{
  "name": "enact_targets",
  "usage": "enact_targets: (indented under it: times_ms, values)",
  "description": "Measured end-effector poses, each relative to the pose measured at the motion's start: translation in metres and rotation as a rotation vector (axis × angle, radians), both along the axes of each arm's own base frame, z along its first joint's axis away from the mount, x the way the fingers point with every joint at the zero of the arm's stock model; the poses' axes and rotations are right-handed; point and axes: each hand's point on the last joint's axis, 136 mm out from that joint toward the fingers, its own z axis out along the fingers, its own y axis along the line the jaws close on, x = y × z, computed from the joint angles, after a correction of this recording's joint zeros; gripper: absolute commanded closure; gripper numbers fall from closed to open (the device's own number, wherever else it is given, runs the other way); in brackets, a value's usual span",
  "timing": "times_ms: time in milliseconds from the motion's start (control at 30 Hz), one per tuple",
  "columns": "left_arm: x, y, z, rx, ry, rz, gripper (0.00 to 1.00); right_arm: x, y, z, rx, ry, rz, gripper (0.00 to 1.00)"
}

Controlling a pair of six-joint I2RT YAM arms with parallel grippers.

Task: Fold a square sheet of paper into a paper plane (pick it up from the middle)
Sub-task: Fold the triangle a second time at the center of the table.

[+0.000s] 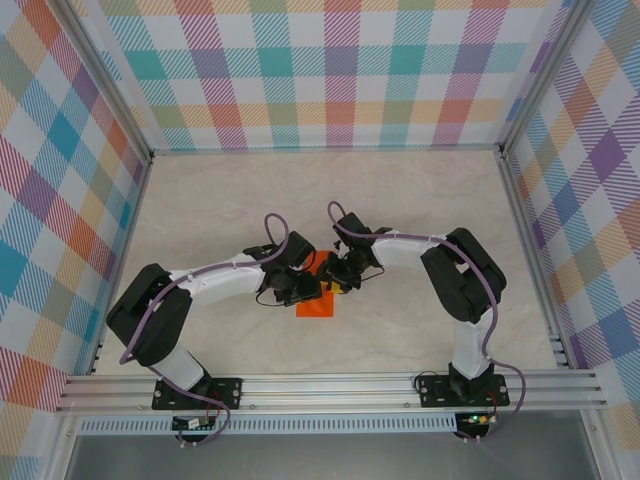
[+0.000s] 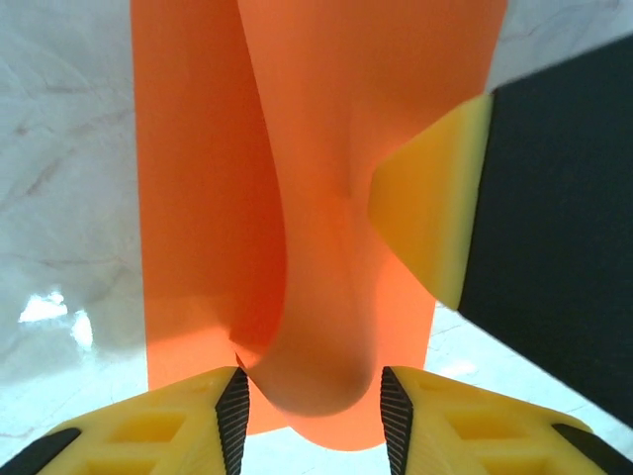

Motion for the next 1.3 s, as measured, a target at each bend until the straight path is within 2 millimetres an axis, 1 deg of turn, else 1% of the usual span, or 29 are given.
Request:
enact_targets:
  times_ms: [133,233,300,567,700,800,867,1000,1067,1133,1200,1300]
  values:
    - [0.01,0.005,0.007,-0.068,-0.041,0.011,0.57,0.0,0.0,0.0,0.0,0.0,0.0,0.63]
    - [0.018,0.003,0.011,-0.112,-0.069,0.01,0.57,0.0,0.0,0.0,0.0,0.0,0.0,0.63]
    - [0.02,0.003,0.013,-0.122,-0.072,0.007,0.58,0.0,0.0,0.0,0.001,0.003,-0.001,0.63]
    - [0.017,0.002,0.011,-0.144,-0.064,0.0,0.58,0.0,0.0,0.0,0.002,0.004,-0.002,0.63]
    - [0.005,0.003,0.007,-0.176,-0.032,0.003,0.58,0.0,0.0,0.0,0.002,0.003,-0.002,0.63]
    - [-0.002,0.001,0.011,-0.218,-0.015,0.0,0.59,0.0,0.0,0.0,0.002,0.004,-0.002,0.63]
    - [-0.003,-0.003,0.015,-0.246,-0.015,-0.005,0.61,0.0,0.0,0.0,0.002,0.004,-0.002,0.63]
    - [-0.001,-0.011,0.025,-0.301,-0.024,-0.01,0.63,0.0,0.0,0.0,-0.001,0.006,-0.002,0.66]
    - [0.0,-0.013,0.027,-0.315,-0.03,-0.015,0.65,0.0,-0.001,0.0,-0.002,0.007,-0.001,0.7]
    - [0.001,-0.015,0.029,-0.328,-0.036,-0.017,0.67,-0.001,-0.001,0.0,-0.004,0.008,0.0,0.71]
    - [0.003,-0.016,0.029,-0.331,-0.038,-0.016,0.69,0.0,-0.002,0.002,-0.002,0.005,0.001,0.73]
    - [0.002,-0.016,0.023,-0.323,-0.024,-0.01,0.71,0.0,-0.003,0.004,-0.005,-0.007,0.005,0.76]
